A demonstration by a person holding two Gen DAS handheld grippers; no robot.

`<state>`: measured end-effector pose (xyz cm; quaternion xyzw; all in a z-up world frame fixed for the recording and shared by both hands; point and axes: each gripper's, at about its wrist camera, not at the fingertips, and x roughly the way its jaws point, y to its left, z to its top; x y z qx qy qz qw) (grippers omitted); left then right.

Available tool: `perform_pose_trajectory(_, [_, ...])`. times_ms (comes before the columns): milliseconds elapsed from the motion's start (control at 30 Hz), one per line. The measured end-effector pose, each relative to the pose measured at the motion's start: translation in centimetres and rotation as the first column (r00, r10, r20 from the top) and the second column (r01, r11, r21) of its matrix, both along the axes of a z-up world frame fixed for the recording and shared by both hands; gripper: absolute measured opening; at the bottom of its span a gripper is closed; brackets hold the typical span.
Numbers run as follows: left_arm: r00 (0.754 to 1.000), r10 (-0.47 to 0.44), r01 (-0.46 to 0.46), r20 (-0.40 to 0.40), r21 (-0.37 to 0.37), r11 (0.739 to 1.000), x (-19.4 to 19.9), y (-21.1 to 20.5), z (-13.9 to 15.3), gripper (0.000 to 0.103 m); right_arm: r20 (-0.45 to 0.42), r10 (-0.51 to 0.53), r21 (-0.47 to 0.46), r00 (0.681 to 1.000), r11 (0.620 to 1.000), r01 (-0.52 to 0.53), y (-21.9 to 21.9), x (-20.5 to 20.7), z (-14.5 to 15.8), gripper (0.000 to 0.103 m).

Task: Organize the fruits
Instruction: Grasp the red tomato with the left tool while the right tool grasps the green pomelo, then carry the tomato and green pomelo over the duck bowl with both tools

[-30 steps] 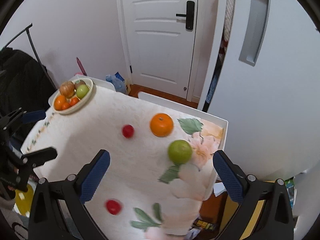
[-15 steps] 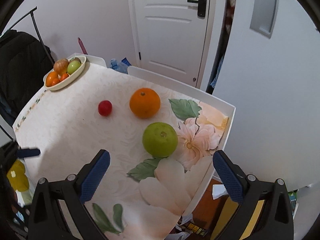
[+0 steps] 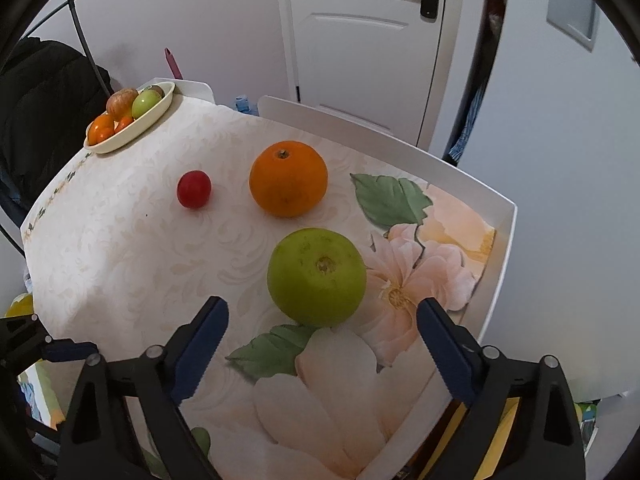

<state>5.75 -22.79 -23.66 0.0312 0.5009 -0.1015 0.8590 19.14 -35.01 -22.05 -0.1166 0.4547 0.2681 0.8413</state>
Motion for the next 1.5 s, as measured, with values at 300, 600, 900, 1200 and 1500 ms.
perform_pose_trajectory(300, [1.000,0.013,-0.013,-0.009,0.007,1.000,0.9,0.2,0.2,0.040,-0.021,0.027,0.002,0.999,1.000,-0.027,0.8,1.2,-0.8,0.073])
perform_pose_trajectory(600, [1.000,0.020,-0.020,-0.008,0.010,1.000,1.6,0.9,0.3,0.040,-0.026,0.027,0.004,0.999,1.000,-0.027,1.1,1.3,-1.1,0.061])
perform_pose_trajectory(900, [0.999,0.046,-0.046,0.009,0.018,0.999,1.8,2.4,0.9,0.040,-0.016,0.011,-0.006,1.000,1.000,-0.011,1.3,1.3,-1.0,0.049])
perform_pose_trajectory(1200, [0.997,0.056,-0.057,0.053,0.022,0.998,2.1,3.8,3.0,0.040,-0.014,-0.004,0.013,1.000,1.000,0.004,1.3,0.6,0.2,0.049])
perform_pose_trajectory(1500, [0.986,0.092,-0.095,0.142,0.013,0.995,2.1,6.4,7.4,0.040,0.015,-0.006,0.049,1.000,0.999,0.005,2.3,-1.0,4.2,0.049])
